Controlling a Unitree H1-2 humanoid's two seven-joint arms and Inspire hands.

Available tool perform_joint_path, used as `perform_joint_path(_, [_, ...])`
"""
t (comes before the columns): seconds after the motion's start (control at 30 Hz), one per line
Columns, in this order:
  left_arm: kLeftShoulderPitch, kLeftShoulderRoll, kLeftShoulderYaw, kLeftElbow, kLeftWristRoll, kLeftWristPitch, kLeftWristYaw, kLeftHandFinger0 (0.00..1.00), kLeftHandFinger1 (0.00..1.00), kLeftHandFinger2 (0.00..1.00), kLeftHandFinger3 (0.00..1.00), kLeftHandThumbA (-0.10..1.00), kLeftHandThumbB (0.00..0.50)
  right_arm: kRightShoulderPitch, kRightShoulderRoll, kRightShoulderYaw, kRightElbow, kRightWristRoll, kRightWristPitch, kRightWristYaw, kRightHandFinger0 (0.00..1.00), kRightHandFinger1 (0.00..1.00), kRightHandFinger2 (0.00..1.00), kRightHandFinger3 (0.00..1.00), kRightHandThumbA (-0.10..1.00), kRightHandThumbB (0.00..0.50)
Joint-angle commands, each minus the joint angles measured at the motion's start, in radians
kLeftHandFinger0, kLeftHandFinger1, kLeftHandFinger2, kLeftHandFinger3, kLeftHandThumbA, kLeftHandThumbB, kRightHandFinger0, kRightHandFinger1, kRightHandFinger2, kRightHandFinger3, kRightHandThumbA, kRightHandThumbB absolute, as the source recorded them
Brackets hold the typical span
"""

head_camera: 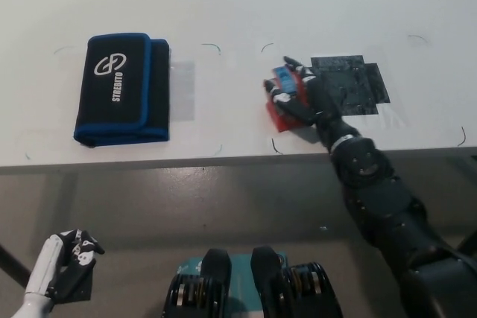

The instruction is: Use the right hand to move the tape on the right hand side to the notebook on the left hand side

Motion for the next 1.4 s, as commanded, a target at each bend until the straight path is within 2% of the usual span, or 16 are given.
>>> perform_joint_path(0.0, [-0.019, 0.005, -0.002, -0.033, 0.005, -0.027, -0.001, 0.02, 0.01, 0.04, 0.13, 0.44, 0.185, -0.082, 0.038, 0.017, 0.025, 0.004, -0.073, -0.022, 1.00, 1.00, 1.00, 1.00, 0.69, 0.500])
perform_joint_path(0.1, [-0.023, 0.005, -0.003, -0.040, 0.007, -0.012, -0.003, 0.05, 0.03, 0.06, 0.13, 0.45, 0.193, -0.093, 0.056, 0.021, 0.042, 0.004, -0.064, -0.027, 1.00, 1.00, 1.00, 1.00, 0.71, 0.500])
perform_joint_path(0.27, [-0.032, 0.005, -0.008, -0.047, 0.016, -0.009, -0.004, 0.03, 0.00, 0.05, 0.12, 0.39, 0.166, -0.100, 0.091, 0.016, 0.056, 0.022, -0.070, -0.006, 1.00, 1.00, 1.00, 1.00, 0.69, 0.500])
perform_joint_path(0.43, [-0.050, 0.003, -0.016, -0.039, 0.024, -0.006, -0.005, 0.02, 0.00, 0.05, 0.12, 0.45, 0.187, -0.117, 0.119, 0.022, 0.072, 0.018, -0.053, -0.011, 1.00, 1.00, 1.00, 1.00, 0.65, 0.500])
perform_joint_path(0.63, [-0.052, 0.004, -0.026, -0.054, 0.031, 0.004, -0.007, 0.00, 0.00, 0.05, 0.12, 0.44, 0.172, -0.138, 0.130, 0.031, 0.083, 0.011, -0.042, -0.006, 1.00, 1.00, 1.00, 1.00, 0.68, 0.500])
perform_joint_path(0.77, [-0.048, 0.007, -0.027, -0.064, 0.033, 0.007, -0.007, 0.00, 0.00, 0.04, 0.13, 0.42, 0.158, -0.150, 0.135, 0.043, 0.085, 0.003, -0.047, -0.015, 1.00, 1.00, 1.00, 1.00, 0.65, 0.500])
perform_joint_path(1.03, [-0.051, 0.003, -0.024, -0.055, 0.017, 0.001, -0.008, 0.05, 0.02, 0.07, 0.13, 0.38, 0.164, -0.146, 0.117, 0.049, 0.084, 0.008, -0.041, -0.007, 1.00, 1.00, 1.00, 1.00, 0.67, 0.500])
perform_joint_path(1.23, [-0.036, 0.007, -0.016, -0.070, 0.016, 0.013, -0.005, 0.02, 0.01, 0.08, 0.13, 0.38, 0.149, -0.131, 0.079, 0.051, 0.077, 0.007, -0.050, -0.008, 1.00, 1.00, 1.00, 1.00, 0.66, 0.500])
perform_joint_path(1.37, [-0.029, 0.003, -0.015, -0.074, 0.020, 0.010, 0.000, 0.00, 0.00, 0.05, 0.15, 0.39, 0.141, -0.129, 0.036, 0.067, 0.067, -0.014, -0.051, -0.033, 1.00, 1.00, 1.00, 1.00, 0.73, 0.500])
